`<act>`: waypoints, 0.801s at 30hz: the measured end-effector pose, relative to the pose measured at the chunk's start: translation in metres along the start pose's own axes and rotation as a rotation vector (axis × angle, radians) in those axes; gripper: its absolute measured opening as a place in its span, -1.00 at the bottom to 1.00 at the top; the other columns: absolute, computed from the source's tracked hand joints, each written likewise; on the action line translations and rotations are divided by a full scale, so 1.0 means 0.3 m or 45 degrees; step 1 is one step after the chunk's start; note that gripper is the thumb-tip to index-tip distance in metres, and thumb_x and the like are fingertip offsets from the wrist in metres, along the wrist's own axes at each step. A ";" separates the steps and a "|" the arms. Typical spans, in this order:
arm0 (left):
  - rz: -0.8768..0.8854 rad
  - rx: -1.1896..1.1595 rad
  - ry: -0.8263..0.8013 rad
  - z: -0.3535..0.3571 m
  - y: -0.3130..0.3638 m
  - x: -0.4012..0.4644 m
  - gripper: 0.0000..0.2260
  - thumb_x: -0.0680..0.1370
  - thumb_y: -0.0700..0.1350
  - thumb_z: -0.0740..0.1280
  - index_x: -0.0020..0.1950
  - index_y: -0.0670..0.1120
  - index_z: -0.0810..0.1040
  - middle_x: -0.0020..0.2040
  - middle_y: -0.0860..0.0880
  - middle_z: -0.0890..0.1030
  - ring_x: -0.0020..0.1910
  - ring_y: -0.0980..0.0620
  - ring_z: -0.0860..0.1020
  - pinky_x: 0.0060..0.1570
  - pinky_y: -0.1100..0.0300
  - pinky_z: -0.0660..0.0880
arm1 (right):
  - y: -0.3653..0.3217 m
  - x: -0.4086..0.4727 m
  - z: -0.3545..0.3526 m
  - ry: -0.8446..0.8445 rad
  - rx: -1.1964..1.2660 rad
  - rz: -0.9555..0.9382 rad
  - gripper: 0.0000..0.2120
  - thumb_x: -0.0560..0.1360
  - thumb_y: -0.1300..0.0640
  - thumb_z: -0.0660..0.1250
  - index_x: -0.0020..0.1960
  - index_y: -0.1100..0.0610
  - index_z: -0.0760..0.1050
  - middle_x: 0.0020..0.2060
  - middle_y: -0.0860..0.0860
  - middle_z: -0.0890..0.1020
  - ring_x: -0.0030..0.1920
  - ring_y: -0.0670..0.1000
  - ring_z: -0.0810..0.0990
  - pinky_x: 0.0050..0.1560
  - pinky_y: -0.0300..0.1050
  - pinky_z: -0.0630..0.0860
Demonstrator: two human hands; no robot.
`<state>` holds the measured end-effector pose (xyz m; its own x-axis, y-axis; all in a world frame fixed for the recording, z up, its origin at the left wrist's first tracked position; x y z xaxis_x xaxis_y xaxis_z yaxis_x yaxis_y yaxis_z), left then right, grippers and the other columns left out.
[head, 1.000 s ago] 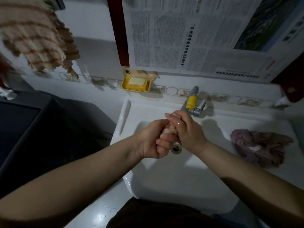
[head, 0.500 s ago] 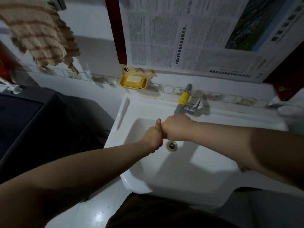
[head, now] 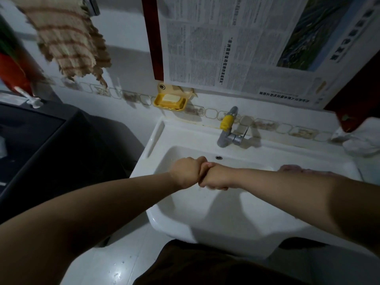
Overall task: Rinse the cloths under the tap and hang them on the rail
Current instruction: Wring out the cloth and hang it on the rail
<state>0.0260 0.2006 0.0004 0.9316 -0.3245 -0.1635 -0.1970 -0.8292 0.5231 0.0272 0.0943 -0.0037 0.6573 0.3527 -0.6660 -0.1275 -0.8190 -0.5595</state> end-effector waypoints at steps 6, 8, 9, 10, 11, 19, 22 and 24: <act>0.136 0.228 0.068 -0.030 0.026 0.005 -0.63 0.66 0.12 -0.02 0.21 -0.08 0.42 -0.14 -0.20 0.64 -0.12 -0.20 0.58 -0.11 0.04 0.46 | -0.007 -0.030 -0.012 0.002 0.126 0.033 -0.77 0.38 0.23 0.29 -0.33 0.07 0.26 -0.54 0.00 0.27 -0.56 -0.05 0.15 -0.46 -0.26 0.07; 0.176 0.271 0.100 -0.043 0.038 0.000 -0.64 0.66 0.11 0.00 0.20 -0.09 0.42 -0.17 -0.21 0.63 -0.14 -0.22 0.58 -0.13 0.03 0.45 | -0.002 -0.036 -0.014 0.001 0.166 0.024 -0.73 0.39 0.23 0.29 -0.36 0.06 0.24 -0.55 -0.01 0.27 -0.55 -0.05 0.15 -0.45 -0.23 0.06; 0.194 0.287 0.121 -0.050 0.042 0.000 -0.65 0.66 0.11 0.01 0.20 -0.10 0.42 -0.18 -0.22 0.63 -0.14 -0.23 0.57 -0.13 0.01 0.46 | -0.001 -0.039 -0.015 0.008 0.197 0.009 -0.75 0.40 0.24 0.30 -0.33 0.07 0.26 -0.55 -0.01 0.28 -0.54 -0.05 0.16 -0.46 -0.23 0.06; 0.204 0.295 0.142 -0.056 0.047 -0.003 -0.65 0.66 0.10 0.01 0.20 -0.11 0.41 -0.18 -0.23 0.63 -0.14 -0.25 0.57 -0.14 0.00 0.46 | -0.005 -0.043 -0.016 0.025 0.220 -0.011 -0.78 0.41 0.24 0.31 -0.27 0.08 0.28 -0.53 -0.01 0.29 -0.54 -0.06 0.17 -0.47 -0.24 0.07; 0.187 0.299 0.157 -0.061 0.053 -0.003 -0.65 0.66 0.10 0.01 0.19 -0.11 0.41 -0.17 -0.23 0.63 -0.14 -0.25 0.57 -0.14 0.00 0.45 | -0.010 -0.046 -0.022 0.055 0.223 -0.040 -0.80 0.42 0.24 0.33 -0.24 0.09 0.30 -0.51 0.00 0.31 -0.55 -0.06 0.18 -0.49 -0.26 0.09; -0.587 -1.272 -0.469 -0.089 -0.074 0.002 -0.50 0.62 0.25 0.01 -0.22 -0.11 0.44 -0.43 -0.02 0.44 -0.52 0.11 0.36 -0.54 0.32 0.22 | -0.049 -0.031 -0.097 0.282 0.220 -0.259 -0.74 0.57 0.00 0.26 0.13 0.11 0.29 -0.13 -0.01 0.48 -0.09 0.01 0.50 -0.25 -0.11 0.52; -0.483 -1.465 -0.582 -0.128 -0.125 -0.014 -0.62 0.61 0.18 0.13 -0.10 -0.08 0.53 -0.29 0.00 0.57 -0.38 0.14 0.48 -0.43 0.34 0.36 | -0.084 -0.011 -0.116 0.533 0.365 -0.385 -0.64 0.51 0.16 0.37 0.26 0.11 0.35 0.14 0.09 0.46 0.15 0.14 0.53 0.05 0.09 0.59; -0.407 -1.508 -0.585 -0.161 -0.166 -0.017 -0.73 0.63 0.09 0.17 0.03 -0.07 0.54 -0.14 0.01 0.61 -0.24 0.13 0.52 -0.27 0.31 0.42 | -0.118 0.004 -0.112 0.637 0.511 -0.370 -0.53 0.46 0.19 0.42 0.31 0.09 0.34 0.23 0.06 0.40 0.16 0.14 0.53 0.09 0.14 0.58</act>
<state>0.0457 0.2655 0.0155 0.6522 -0.5089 -0.5619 0.6175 -0.0733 0.7832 0.0576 0.1083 0.0318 0.9566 0.2026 -0.2094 -0.0961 -0.4589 -0.8832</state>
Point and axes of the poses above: each hand's wrist, its own x-axis towards the middle knuckle, its own z-axis out of the palm, y = z × x, the point moved 4 cm from there along x, towards the middle knuckle
